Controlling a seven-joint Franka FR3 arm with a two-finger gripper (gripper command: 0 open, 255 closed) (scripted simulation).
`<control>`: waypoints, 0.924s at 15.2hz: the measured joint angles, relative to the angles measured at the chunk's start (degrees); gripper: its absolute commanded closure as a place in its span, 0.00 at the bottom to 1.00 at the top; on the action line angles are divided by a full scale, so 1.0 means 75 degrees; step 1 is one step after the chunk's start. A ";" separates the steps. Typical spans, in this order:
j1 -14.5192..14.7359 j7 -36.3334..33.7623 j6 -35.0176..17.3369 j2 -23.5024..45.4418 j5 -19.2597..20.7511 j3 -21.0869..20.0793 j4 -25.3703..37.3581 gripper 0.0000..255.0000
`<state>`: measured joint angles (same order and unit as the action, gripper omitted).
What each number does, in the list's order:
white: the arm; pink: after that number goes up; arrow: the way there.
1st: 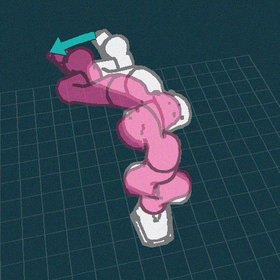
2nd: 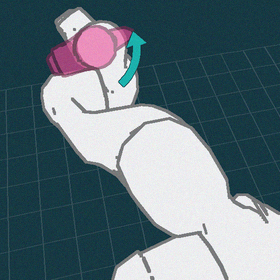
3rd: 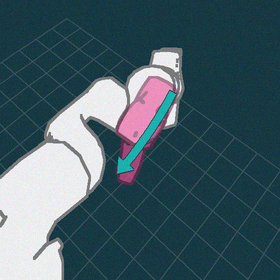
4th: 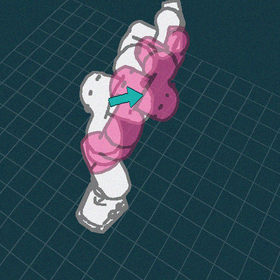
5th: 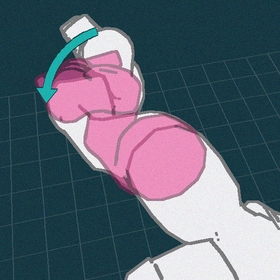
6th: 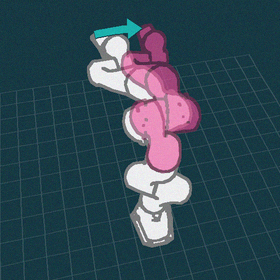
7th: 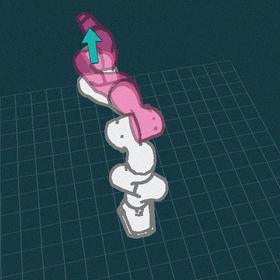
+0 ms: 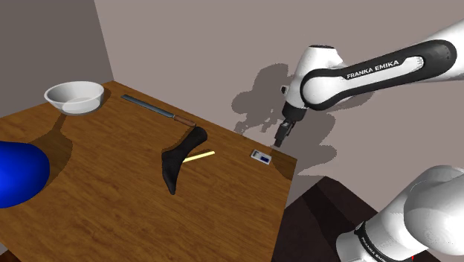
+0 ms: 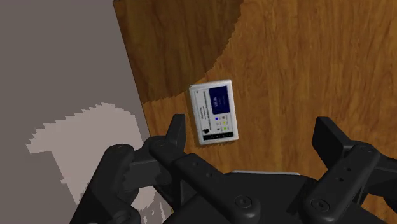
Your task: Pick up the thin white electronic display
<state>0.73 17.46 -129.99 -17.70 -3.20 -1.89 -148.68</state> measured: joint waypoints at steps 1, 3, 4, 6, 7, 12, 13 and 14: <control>-0.0012 0.0061 -0.0293 0.0300 0.0038 0.0008 0.0018 0.00; -0.0011 0.0131 -0.0801 0.0890 0.0108 -0.0007 0.0122 0.00; 0.0000 0.0143 -0.1052 0.1122 0.0139 -0.0027 0.0111 0.00; -0.0027 0.0237 -0.1630 0.1845 0.0240 -0.0010 0.0277 0.00; -0.0026 0.0249 -0.1928 0.2188 0.0292 -0.0016 0.0331 0.00; -0.0039 0.0291 -0.2611 0.3019 0.0396 -0.0001 0.0502 0.00; -0.0029 0.0269 -0.2714 0.3130 0.0405 -0.0006 0.0512 0.00; -0.0029 0.0269 -0.2827 0.3219 0.0410 -0.0005 0.0487 0.00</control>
<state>0.51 19.48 -151.19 6.44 -0.13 -1.93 -145.03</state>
